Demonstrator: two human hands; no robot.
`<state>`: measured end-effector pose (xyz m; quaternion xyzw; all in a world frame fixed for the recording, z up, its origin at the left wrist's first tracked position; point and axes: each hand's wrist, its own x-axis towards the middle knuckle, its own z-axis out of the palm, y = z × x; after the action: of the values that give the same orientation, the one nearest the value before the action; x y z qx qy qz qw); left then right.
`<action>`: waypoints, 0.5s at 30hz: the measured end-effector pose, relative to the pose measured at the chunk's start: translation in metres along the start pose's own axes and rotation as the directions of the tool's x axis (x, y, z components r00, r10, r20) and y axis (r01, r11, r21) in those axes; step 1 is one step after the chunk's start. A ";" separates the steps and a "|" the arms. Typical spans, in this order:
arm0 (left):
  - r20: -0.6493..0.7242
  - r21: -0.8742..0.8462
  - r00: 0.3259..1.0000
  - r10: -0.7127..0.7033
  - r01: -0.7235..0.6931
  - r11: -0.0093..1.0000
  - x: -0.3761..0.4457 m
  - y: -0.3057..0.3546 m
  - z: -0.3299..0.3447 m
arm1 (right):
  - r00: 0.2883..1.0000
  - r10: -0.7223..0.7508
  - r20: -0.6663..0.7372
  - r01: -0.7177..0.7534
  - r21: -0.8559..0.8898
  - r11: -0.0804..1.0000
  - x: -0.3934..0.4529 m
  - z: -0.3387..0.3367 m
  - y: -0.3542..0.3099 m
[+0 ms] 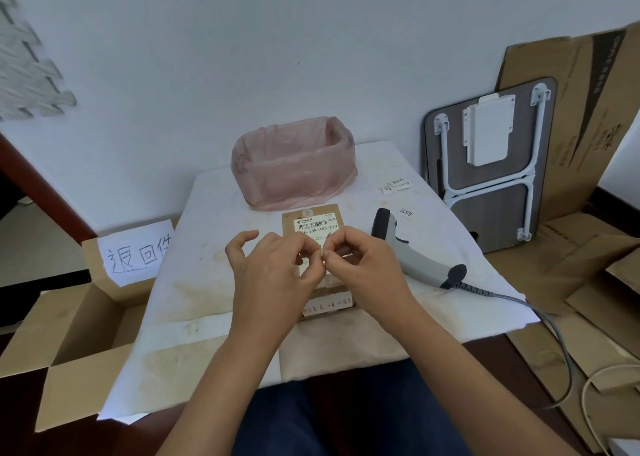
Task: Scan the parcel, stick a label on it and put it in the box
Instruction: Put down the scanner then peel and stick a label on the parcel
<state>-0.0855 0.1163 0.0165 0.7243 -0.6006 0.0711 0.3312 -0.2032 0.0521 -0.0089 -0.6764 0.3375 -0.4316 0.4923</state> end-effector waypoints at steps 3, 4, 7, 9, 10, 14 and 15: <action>-0.003 -0.081 0.999 -0.041 0.041 0.996 0.000 0.000 0.001 | 1.000 -0.002 0.000 0.002 0.023 1.000 0.000 0.000 0.000; -0.004 -0.127 0.998 -0.066 0.065 0.990 0.000 0.001 0.000 | 1.000 0.004 0.002 -0.004 0.037 0.999 0.000 0.000 0.000; 0.035 -0.294 0.985 -0.168 0.171 0.940 0.001 -0.002 -0.001 | 0.999 0.037 0.013 -0.038 0.094 0.995 -0.001 0.000 -0.001; 0.077 -0.374 0.972 -0.223 0.236 0.897 0.002 -0.004 -0.001 | 0.998 0.059 0.013 -0.060 0.127 0.990 -0.001 0.000 -0.002; 0.088 -0.386 0.966 -0.242 0.258 0.886 0.003 -0.004 -0.002 | 0.997 0.072 0.014 -0.073 0.146 0.987 -0.001 0.001 -0.003; 0.076 -0.372 0.960 -0.271 0.279 0.885 0.002 -0.005 -0.001 | 0.989 0.149 0.018 -0.148 0.275 0.950 -0.001 0.004 -0.005; 0.065 -0.363 0.962 -0.266 0.271 0.891 0.002 -0.005 -0.001 | 0.987 0.160 0.020 -0.159 0.293 0.943 0.000 0.004 -0.005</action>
<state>-0.0798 0.1152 0.0162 0.7258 -0.4994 -0.0942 0.4636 -0.1996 0.0554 -0.0047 -0.5656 0.3241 -0.4369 0.6198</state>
